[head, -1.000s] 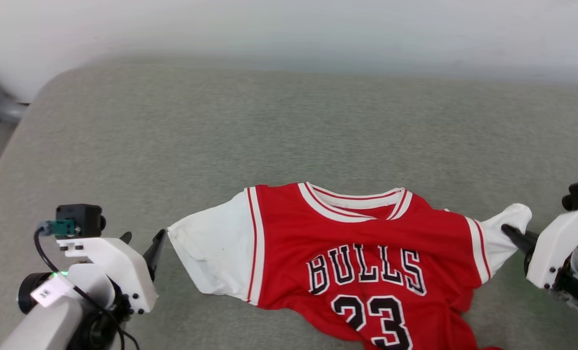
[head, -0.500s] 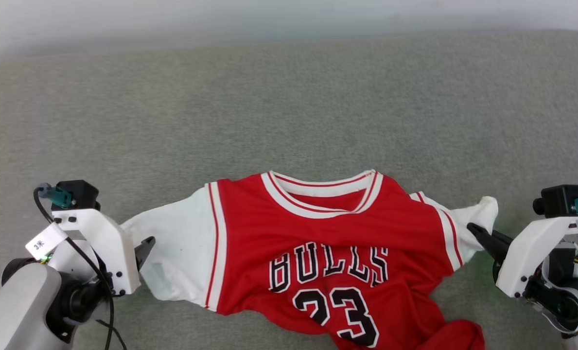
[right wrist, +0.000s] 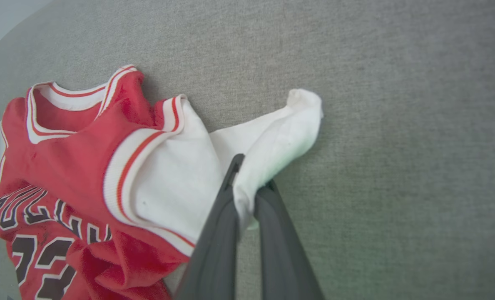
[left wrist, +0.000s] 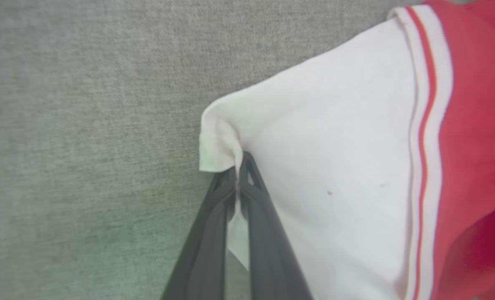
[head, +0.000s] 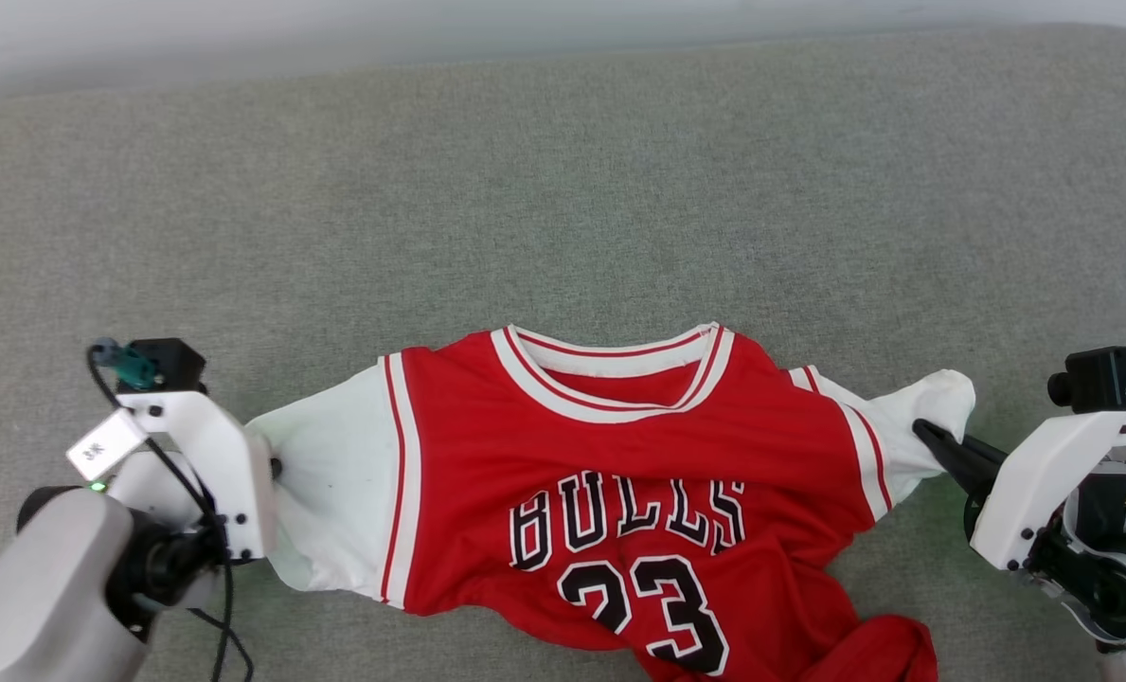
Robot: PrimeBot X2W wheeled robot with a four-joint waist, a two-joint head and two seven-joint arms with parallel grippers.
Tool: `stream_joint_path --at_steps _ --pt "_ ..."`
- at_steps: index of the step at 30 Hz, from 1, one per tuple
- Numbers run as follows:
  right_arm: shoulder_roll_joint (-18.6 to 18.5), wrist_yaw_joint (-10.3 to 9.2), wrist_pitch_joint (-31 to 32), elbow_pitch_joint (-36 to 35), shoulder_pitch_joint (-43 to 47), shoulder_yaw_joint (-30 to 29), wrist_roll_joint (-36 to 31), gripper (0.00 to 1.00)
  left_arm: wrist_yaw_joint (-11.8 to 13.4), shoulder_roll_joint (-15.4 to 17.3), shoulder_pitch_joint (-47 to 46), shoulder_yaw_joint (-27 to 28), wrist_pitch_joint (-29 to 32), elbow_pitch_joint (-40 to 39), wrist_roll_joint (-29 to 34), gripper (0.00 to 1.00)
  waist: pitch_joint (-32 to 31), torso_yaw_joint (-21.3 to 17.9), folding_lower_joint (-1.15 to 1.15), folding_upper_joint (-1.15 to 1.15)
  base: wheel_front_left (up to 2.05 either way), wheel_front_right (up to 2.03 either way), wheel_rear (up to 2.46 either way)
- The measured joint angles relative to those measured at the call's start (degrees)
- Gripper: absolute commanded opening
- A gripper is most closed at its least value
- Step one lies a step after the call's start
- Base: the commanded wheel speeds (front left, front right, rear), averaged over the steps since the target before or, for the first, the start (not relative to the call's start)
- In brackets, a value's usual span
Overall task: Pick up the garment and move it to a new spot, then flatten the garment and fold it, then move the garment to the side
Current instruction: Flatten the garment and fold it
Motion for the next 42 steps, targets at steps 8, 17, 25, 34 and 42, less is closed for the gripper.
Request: stream_joint_path --at_steps 8,17,25,34,42 --pt "-0.7 0.0 1.4 -0.6 -0.1 -1.2 -1.8 0.0 -1.9 -2.7 -1.7 -3.0 -6.0 -0.3 5.0 0.0 -3.5 1.4 0.01 0.0 0.0 0.0 0.0" --pt "-1.9 0.0 -1.0 1.3 -5.9 -1.9 -7.9 0.0 -1.5 -4.7 -9.1 -1.3 -13.8 1.3 8.9 0.0 -9.6 3.4 0.0 0.0 0.0 0.0 0.0" --pt "-1.9 0.01 -3.9 9.2 -18.0 -0.5 -11.7 0.0 -2.9 -5.9 -18.1 2.4 -21.7 8.5 9.8 0.0 -12.6 3.8 0.0 0.0 0.0 0.0 0.0" --pt "-1.4 0.03 -10.3 19.5 -38.6 -0.3 -14.4 0.0 -4.5 -8.0 -34.8 5.5 -35.3 19.3 14.2 0.0 -8.7 3.7 0.0 0.0 0.0 0.0 0.0" --pt "-0.9 0.04 -16.9 26.4 -58.6 -2.8 -19.0 0.0 -6.7 -8.4 -51.4 6.5 -42.1 25.3 16.8 0.0 -2.2 3.6 0.01 0.0 0.0 0.0 0.0"
